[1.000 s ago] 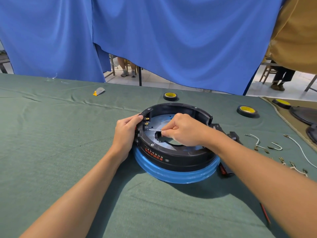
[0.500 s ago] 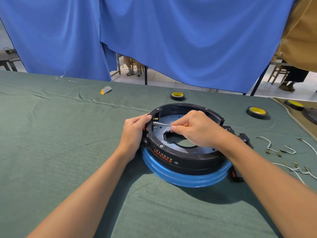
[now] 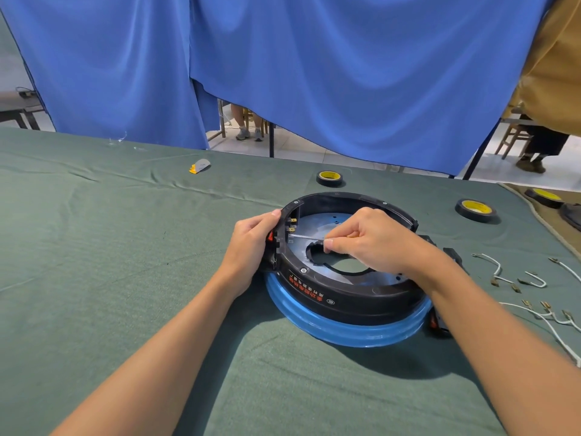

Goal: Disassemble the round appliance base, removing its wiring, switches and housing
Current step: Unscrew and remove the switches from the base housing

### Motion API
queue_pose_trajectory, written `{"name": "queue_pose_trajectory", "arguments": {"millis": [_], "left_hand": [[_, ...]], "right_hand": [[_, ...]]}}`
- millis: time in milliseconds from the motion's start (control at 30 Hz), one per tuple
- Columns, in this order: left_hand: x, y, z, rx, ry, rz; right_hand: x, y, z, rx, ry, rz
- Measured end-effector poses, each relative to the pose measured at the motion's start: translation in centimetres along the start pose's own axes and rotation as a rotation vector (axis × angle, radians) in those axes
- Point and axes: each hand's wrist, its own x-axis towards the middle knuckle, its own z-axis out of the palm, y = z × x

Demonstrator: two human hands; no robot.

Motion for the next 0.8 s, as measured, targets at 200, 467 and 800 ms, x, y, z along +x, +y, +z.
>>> {"name": "queue_pose_trajectory", "arguments": {"millis": [200,467,800], "left_hand": [[0.3,-0.6,-0.2,0.035,0.023,0.002],[0.8,-1.0,0.2,0.145,0.120,-0.005],[0.8,-1.2,0.8,0.193,0.190,0.008]], "right_hand": [[0.4,0.7,0.1,-0.121,-0.035,0.068],[0.8,0.2,0.4,-0.109,-0.056,0.010],[0.7,-0.5,0.2,-0.061,-0.103,0.008]]}}
